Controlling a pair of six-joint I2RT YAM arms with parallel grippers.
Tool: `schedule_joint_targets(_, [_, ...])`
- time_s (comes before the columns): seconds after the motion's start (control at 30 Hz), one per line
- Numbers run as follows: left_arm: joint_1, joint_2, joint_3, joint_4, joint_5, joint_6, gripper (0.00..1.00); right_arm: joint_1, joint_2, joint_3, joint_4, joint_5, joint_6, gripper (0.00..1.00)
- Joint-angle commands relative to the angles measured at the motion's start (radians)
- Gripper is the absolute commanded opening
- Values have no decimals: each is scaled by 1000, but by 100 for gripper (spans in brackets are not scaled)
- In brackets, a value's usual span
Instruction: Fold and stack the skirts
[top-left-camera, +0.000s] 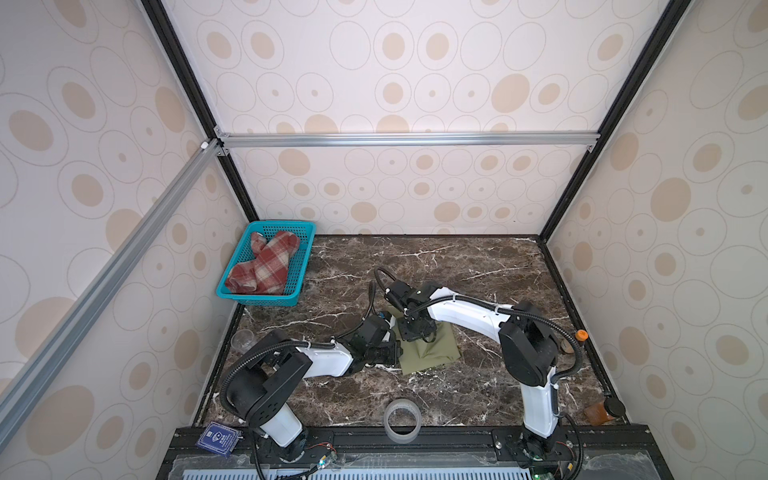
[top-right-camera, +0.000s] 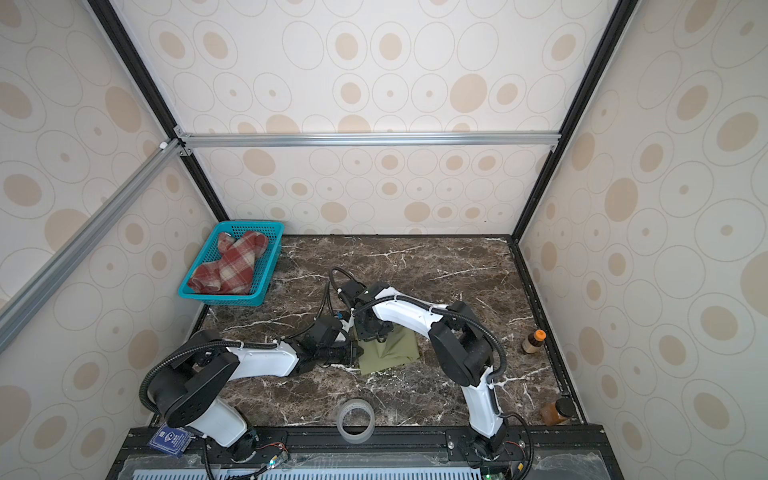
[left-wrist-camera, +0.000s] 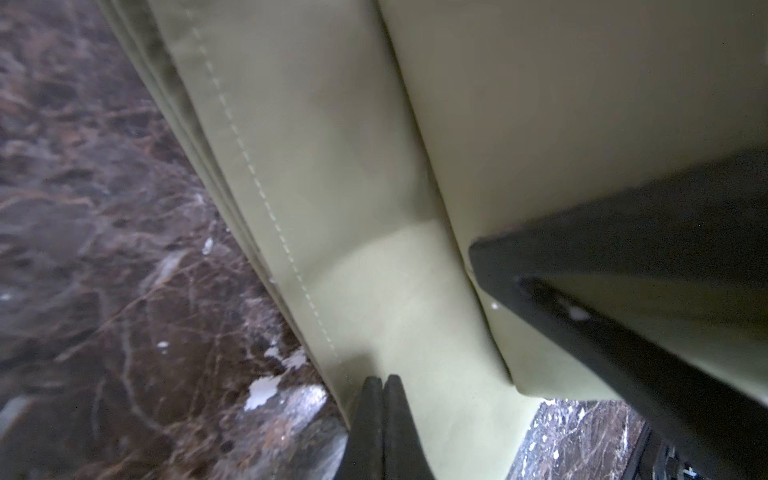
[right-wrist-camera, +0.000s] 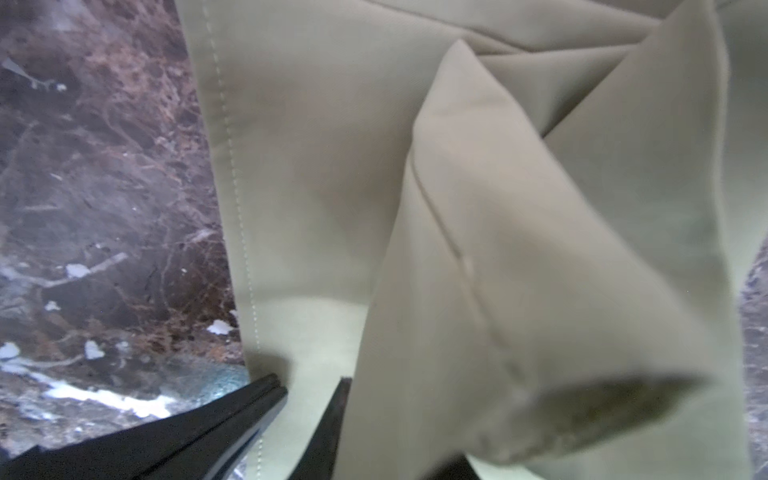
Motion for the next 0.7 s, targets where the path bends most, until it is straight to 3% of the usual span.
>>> schedule_joint_targets(0.0, [2, -45, -15, -38, -32, -24, 0, 17, -5, 11, -3, -10, 22, 26])
schedule_joint_targets(0.67, [47, -207, -62, -143, -106, -20, 0, 40, -54, -37, 45, -56, 55, 41])
